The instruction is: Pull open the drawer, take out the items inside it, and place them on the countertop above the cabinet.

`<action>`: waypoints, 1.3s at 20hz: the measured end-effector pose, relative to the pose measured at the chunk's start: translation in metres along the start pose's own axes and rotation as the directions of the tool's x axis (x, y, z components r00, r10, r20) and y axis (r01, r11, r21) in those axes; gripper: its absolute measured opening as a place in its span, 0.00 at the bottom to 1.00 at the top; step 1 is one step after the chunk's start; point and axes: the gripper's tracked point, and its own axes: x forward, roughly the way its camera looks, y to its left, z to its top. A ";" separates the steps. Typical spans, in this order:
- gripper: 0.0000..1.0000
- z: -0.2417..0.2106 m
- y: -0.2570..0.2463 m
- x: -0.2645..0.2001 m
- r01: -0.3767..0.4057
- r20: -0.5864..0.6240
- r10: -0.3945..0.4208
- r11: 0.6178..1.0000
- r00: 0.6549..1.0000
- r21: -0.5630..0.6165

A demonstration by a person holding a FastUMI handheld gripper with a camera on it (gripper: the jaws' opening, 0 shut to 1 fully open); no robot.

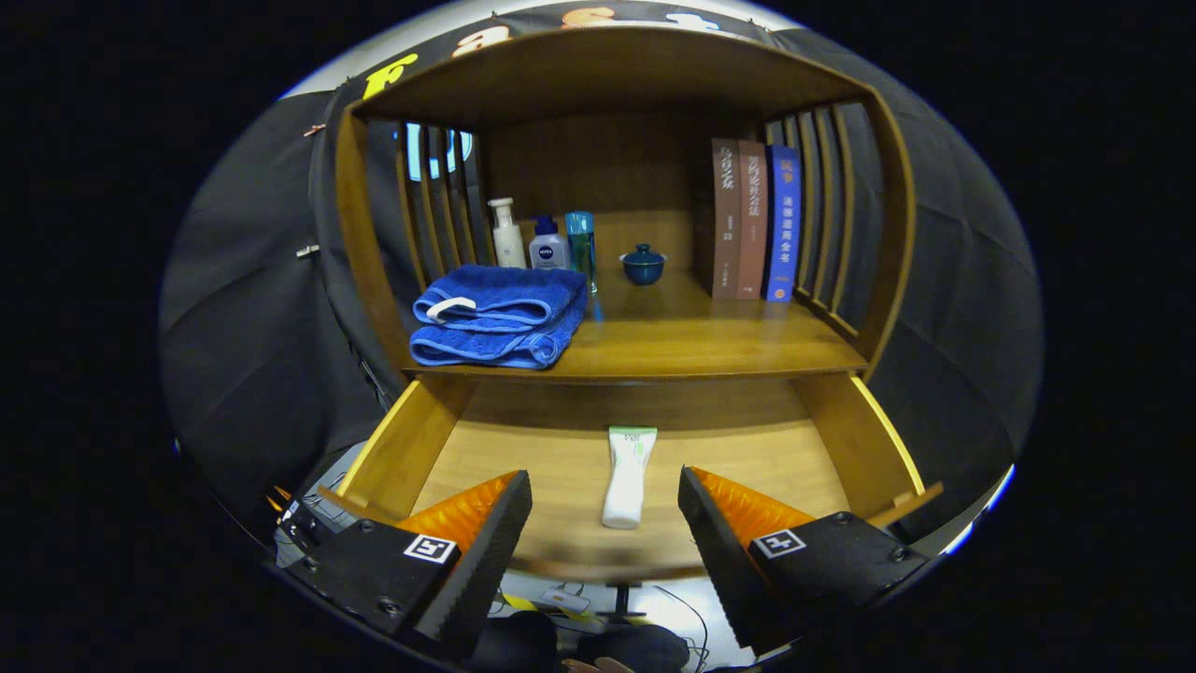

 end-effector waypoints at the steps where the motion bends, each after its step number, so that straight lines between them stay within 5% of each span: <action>1: 0.99 0.005 -0.004 0.017 0.014 -0.034 -0.014 1.000 0.999 0.014; 8: 0.99 -0.023 -0.024 0.108 0.105 -0.368 -0.072 0.992 0.927 0.069; 17: 0.99 -0.050 -0.031 0.152 0.130 -0.545 -0.066 0.988 0.836 0.080; 21: 0.91 -0.081 -0.034 0.161 0.138 -0.627 -0.045 0.986 0.778 0.099; 26: 0.71 -0.087 -0.042 0.169 0.133 -0.609 -0.127 0.991 0.783 -0.035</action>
